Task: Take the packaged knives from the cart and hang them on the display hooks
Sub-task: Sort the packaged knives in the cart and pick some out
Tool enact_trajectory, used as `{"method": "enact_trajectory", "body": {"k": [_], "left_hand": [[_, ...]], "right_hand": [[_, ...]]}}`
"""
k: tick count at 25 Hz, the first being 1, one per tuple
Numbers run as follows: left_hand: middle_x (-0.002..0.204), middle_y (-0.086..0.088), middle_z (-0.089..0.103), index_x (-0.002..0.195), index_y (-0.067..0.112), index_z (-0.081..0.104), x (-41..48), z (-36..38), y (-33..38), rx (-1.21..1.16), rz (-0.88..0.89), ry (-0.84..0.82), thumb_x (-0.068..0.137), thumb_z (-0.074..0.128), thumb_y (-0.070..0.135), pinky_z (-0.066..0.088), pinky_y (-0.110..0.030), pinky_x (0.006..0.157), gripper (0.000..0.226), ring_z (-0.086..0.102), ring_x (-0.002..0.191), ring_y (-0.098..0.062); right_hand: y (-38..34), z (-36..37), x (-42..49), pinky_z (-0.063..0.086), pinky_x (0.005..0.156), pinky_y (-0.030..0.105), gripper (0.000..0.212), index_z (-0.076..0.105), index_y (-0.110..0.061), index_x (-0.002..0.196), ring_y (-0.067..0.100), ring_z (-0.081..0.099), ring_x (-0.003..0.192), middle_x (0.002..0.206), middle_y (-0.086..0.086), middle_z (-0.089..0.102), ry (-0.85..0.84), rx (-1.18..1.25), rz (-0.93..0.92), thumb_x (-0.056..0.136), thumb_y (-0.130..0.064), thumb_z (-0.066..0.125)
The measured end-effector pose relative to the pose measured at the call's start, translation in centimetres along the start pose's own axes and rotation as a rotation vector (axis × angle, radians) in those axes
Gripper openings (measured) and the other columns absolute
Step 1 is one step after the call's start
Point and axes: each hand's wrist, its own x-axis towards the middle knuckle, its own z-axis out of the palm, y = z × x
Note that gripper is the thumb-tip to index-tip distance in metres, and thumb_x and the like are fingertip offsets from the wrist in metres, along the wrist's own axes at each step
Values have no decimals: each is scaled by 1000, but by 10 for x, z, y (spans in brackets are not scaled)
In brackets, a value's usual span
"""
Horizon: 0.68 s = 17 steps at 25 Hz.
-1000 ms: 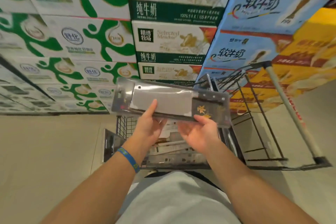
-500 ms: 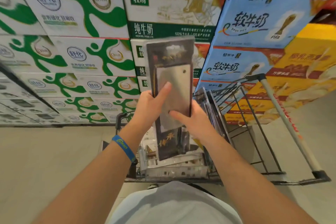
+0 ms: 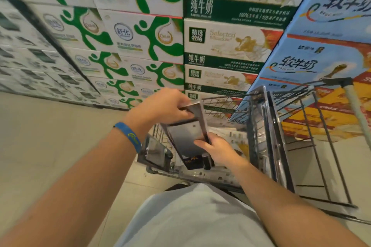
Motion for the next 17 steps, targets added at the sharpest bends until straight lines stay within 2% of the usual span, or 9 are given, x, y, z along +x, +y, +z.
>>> {"method": "enact_trajectory", "body": {"k": [2, 3, 6, 8, 11, 13, 15, 17], "left_hand": [[65, 7, 61, 78, 21, 66, -14, 27, -15, 158, -62, -31, 89, 66, 41, 35, -26, 52, 23, 60, 67, -20], [71, 2, 65, 82, 21, 67, -21, 41, -21, 176, -119, -45, 91, 63, 38, 39, -28, 56, 19, 61, 72, -22], [92, -6, 69, 101, 18, 65, -38, 79, -32, 213, -307, -81, 97, 54, 28, 50, -35, 69, 16, 63, 82, -25], [98, -10, 69, 108, 11, 59, -43, 95, -38, 238, -417, -88, 99, 51, 23, 50, -39, 77, 17, 62, 85, -29], [105, -14, 68, 118, 4, 57, -43, 112, -60, 253, -550, -161, 97, 56, 14, 55, -38, 78, 24, 67, 96, -32], [113, -15, 66, 129, 4, 51, -40, 123, -75, 245, -645, -240, 96, 56, 9, 56, -39, 79, 34, 66, 102, -32], [126, -16, 59, 140, 4, 34, -33, 134, -85, 209, -757, -308, 94, 54, 3, 54, -41, 80, 50, 63, 109, -34], [132, -13, 52, 142, 6, 24, -23, 143, -92, 303, -727, -276, 92, 56, 4, 52, -40, 73, 59, 62, 110, -32]], "right_hand": [[-4, 22, 8, 53, 70, 29, 90, 58, -40, 118, 3, 61, 90, 105, -17, 64, -47, -29, 55, 57, -104, 42], [-7, 31, 11, 47, 68, 25, 88, 55, -44, 122, 0, 57, 88, 106, -19, 61, -77, -47, 83, 60, -104, 38], [-9, 52, 18, 40, 84, 34, 68, 50, -40, 140, 14, 53, 101, 128, -5, 59, -170, -91, 177, 89, -82, 33], [-2, 55, 23, 40, 92, 36, 60, 49, -34, 145, 21, 56, 112, 142, 2, 57, -213, -139, 244, 99, -70, 34], [17, 54, 20, 40, 84, 33, 52, 57, -26, 139, 15, 56, 92, 129, 4, 62, -248, -252, 385, 103, -59, 40], [36, 53, 12, 41, 84, 34, 53, 59, -24, 137, 19, 55, 97, 133, 5, 63, -261, -335, 453, 103, -59, 41], [57, 51, 5, 40, 85, 34, 51, 60, -23, 136, 23, 55, 104, 136, 7, 62, -253, -363, 494, 103, -57, 40], [75, 50, -1, 42, 85, 34, 44, 64, -23, 126, 21, 57, 102, 131, 7, 64, -239, -373, 525, 105, -53, 40]]}}
